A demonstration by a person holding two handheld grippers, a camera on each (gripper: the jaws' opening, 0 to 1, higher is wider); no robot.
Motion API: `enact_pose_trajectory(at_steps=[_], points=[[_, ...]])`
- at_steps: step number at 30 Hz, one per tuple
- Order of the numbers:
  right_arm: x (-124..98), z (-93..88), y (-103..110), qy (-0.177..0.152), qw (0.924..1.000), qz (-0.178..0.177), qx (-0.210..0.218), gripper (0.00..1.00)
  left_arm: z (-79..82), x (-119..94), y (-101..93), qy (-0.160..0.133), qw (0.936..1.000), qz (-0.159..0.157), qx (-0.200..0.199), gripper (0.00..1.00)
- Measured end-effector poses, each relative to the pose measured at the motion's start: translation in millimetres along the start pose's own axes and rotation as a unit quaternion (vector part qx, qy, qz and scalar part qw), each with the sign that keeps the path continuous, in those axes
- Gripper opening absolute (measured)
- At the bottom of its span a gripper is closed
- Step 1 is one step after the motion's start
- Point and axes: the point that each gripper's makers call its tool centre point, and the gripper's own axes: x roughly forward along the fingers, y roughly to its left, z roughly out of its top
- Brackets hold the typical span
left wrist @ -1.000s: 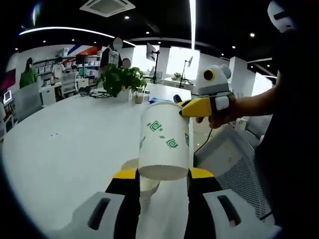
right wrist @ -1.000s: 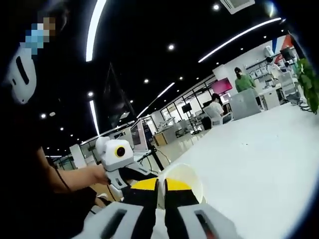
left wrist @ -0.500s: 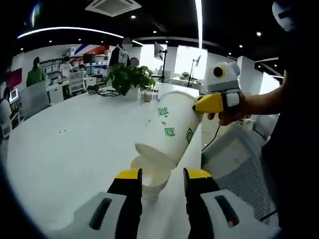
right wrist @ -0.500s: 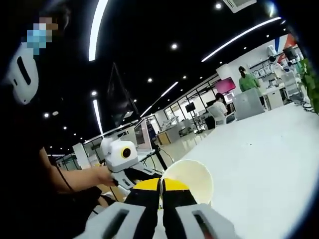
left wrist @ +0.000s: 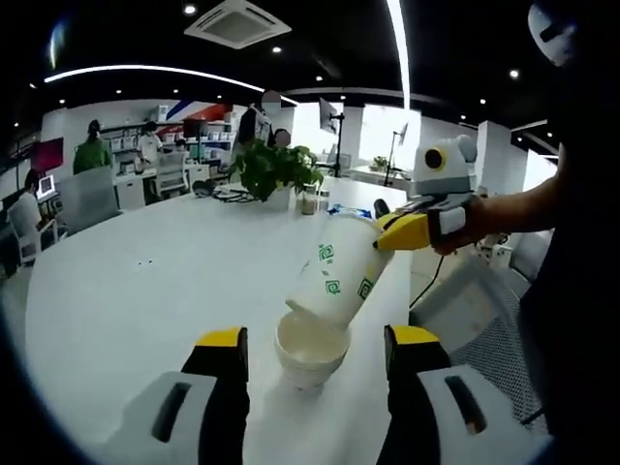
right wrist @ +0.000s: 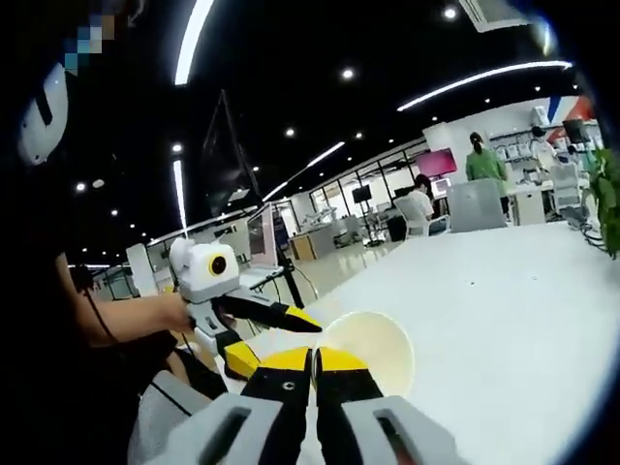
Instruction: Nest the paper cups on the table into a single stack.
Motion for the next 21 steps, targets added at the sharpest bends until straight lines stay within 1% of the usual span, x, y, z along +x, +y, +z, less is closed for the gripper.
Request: enact_pose_trajectory(at_steps=[1,8,10,15,21], points=[[0.8,-4.4,-1.7,0.012,0.9999,-0.003,-0.01,0.0,0.3,-0.3,-0.8,-0.001,1.0,0.001,0.0,0.62],[7.9,-14.5,-3.3,0.041,0.9983,-0.01,-0.04,0.0,4.5,-4.2,-1.7,-0.013,0.9997,0.02,-0.008,0.72],[11.1,-19.6,-5.8,0.059,0.9969,-0.016,-0.05,0.0,4.8,-5.4,-1.3,-0.015,0.9995,0.025,-0.011,0.74],[17.4,-22.2,-4.2,0.071,0.9947,-0.016,-0.073,0.0,3.9,-8.5,-4.5,-0.018,0.9993,0.03,-0.016,0.73],[19.6,-22.7,-3.4,0.077,0.9934,-0.014,-0.084,0.0,-1.4,-10.3,-4.7,-0.013,0.9992,0.033,-0.02,0.72]])
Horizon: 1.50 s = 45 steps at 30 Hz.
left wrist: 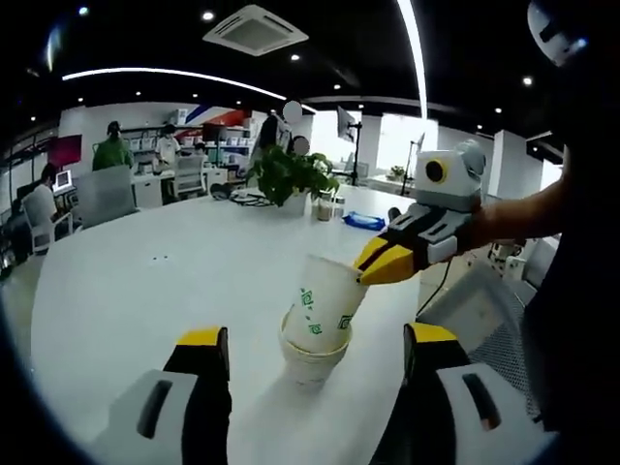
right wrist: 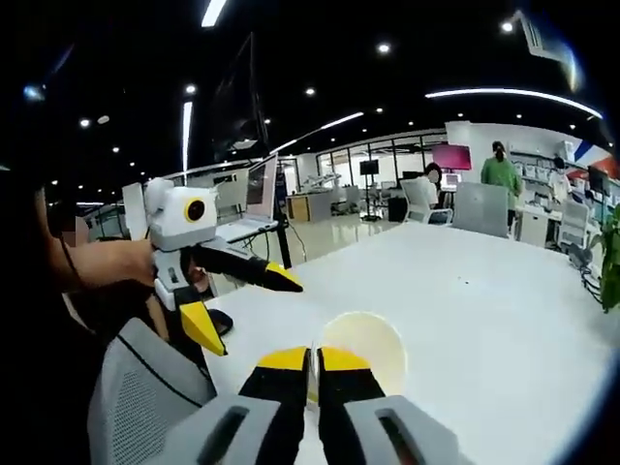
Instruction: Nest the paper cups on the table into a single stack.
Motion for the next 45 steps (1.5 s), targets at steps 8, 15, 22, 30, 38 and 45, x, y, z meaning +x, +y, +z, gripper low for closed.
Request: enact_pose_trajectory(at_steps=[8,15,22,30,38,45], points=[[-1.9,2.9,-1.4,-0.003,0.9998,-0.006,-0.021,0.0,-2.6,-1.7,5.2,0.002,1.0,0.004,0.0,0.71],[-0.8,6.5,1.4,-0.001,0.9991,-0.002,-0.043,0.0,-5.2,-2.2,7.3,0.004,1.0,0.006,0.003,0.7],[0.4,11.8,2.3,-0.013,0.9995,0.002,-0.03,0.02,-6.1,-3.2,8.7,0.004,1.0,0.007,0.004,0.7],[-1.6,9.2,-2.8,-0.009,0.9995,-0.008,-0.031,0.13,-10.3,-3.7,8.3,0.01,0.9999,0.009,0.006,0.7],[-0.7,3.4,-6.7,-0.001,0.9994,-0.018,-0.029,0.31,-16.9,-1.2,9.7,0.022,0.9996,0.012,0.017,0.71],[1.0,-5.5,-10.5,0.011,0.999,-0.026,-0.033,0.47,-28.8,5.7,7.8,0.03,0.9993,0.013,0.02,0.7]])
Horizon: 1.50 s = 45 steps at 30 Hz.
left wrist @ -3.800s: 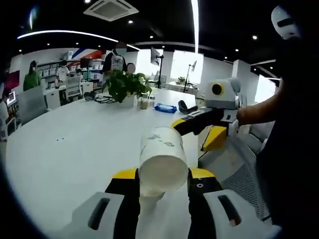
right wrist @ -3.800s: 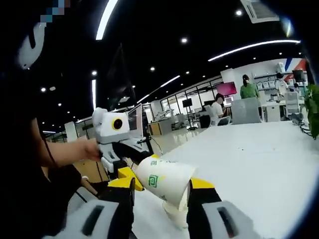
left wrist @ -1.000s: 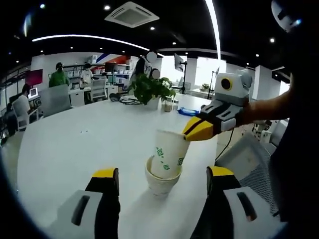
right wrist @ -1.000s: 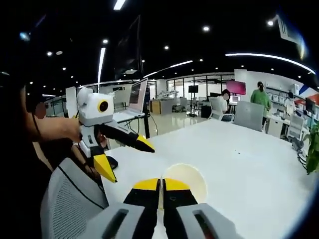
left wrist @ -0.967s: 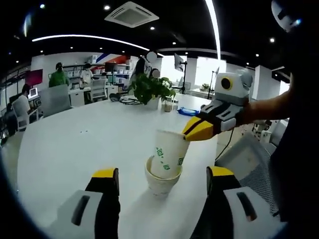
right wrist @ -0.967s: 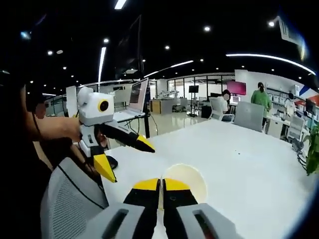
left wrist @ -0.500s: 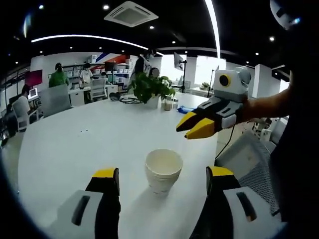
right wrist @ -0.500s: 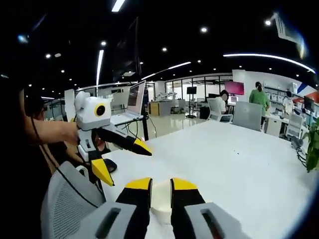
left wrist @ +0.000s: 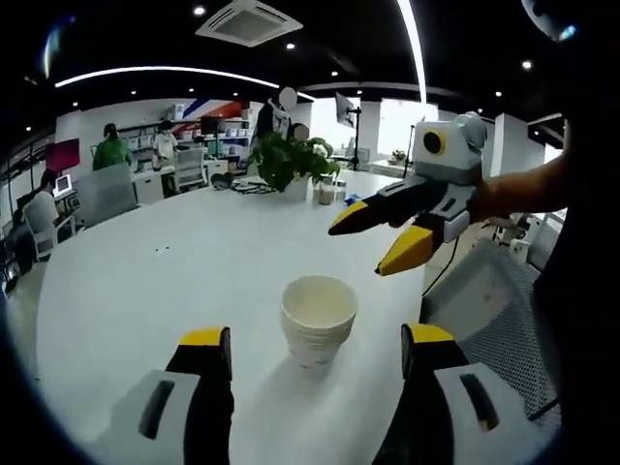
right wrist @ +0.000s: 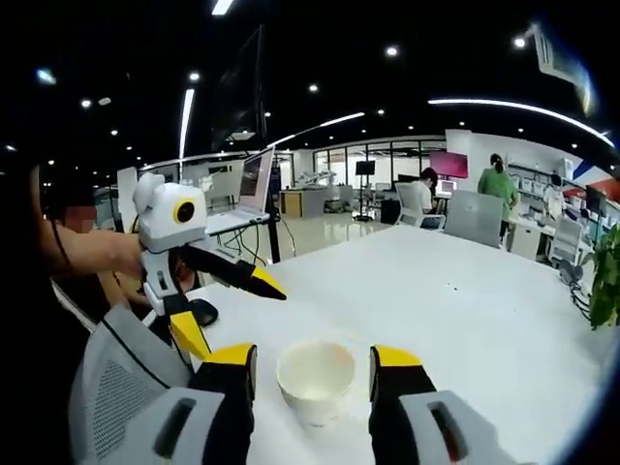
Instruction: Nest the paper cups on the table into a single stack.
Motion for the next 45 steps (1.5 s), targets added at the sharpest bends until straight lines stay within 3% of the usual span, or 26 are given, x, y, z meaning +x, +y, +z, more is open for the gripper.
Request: enact_pose_trajectory(at_steps=[13,18,25,32,45], points=[[1.7,-25.5,-7.5,0.021,0.9997,-0.005,0.012,0.55,-13.9,27.7,-11.4,0.02,0.9994,-0.021,0.017,0.68],[6.7,-38.6,-8.1,0.032,0.9994,-0.004,0.015,0.55,-25.2,39.6,-17.8,0.048,0.9978,-0.034,0.032,0.66],[15.6,-45.2,-10.3,0.033,0.9992,-0.01,0.023,0.56,-35.7,49.7,-14.8,0.061,0.9968,-0.042,0.031,0.63],[24.6,-48.3,-16.6,0.023,0.9991,-0.017,0.033,0.57,-36.7,61.3,-10.4,0.047,0.9978,-0.041,0.025,0.62],[46.4,-49.4,-5.8,0.027,0.9992,0.001,0.031,0.54,-36.3,81.8,-11.5,0.027,0.9978,-0.054,0.028,0.53]])
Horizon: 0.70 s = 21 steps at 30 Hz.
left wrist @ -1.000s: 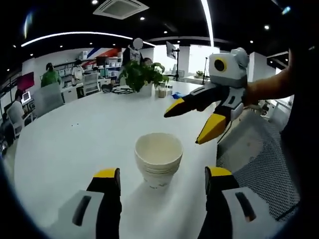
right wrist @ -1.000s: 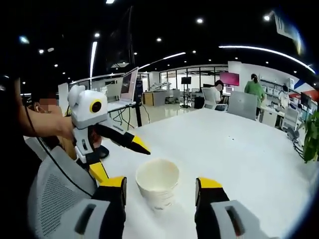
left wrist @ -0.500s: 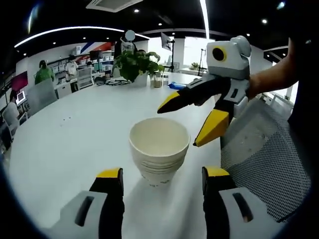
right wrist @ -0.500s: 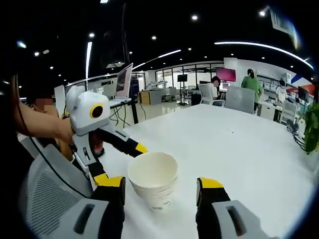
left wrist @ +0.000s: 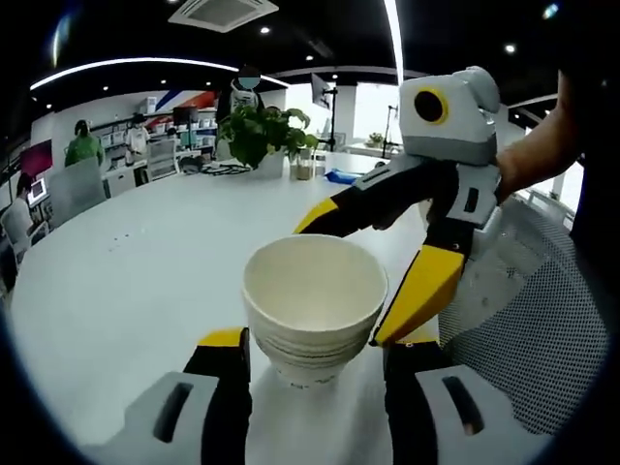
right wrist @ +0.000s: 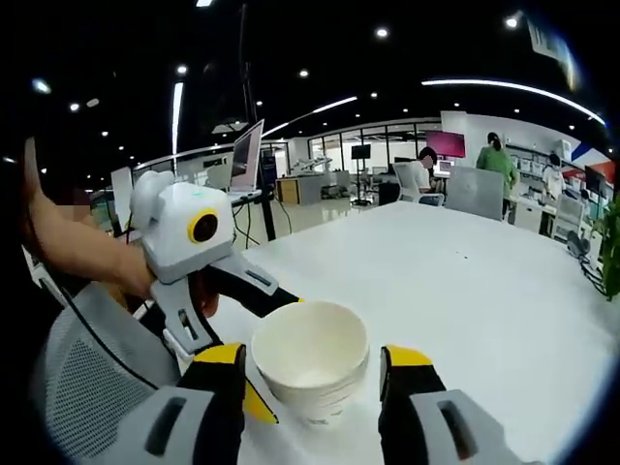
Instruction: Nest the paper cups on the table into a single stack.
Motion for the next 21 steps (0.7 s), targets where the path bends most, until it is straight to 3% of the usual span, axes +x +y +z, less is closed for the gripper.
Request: enact_pose_trajectory(at_steps=[4,10,21], points=[[4.5,-2.7,1.9,0.006,1.0,-0.001,0.002,0.49,-2.3,4.6,-0.8,0.011,0.9999,0.0,0.009,0.47],[3.3,0.0,2.8,0.006,0.9999,-0.002,0.015,0.47,-1.8,2.6,0.3,0.026,0.9995,0.004,0.017,0.46],[3.3,18.6,-4.4,-0.008,0.9999,-0.001,0.011,0.47,14.2,-2.5,11.4,0.016,0.9993,0.006,0.033,0.46]])
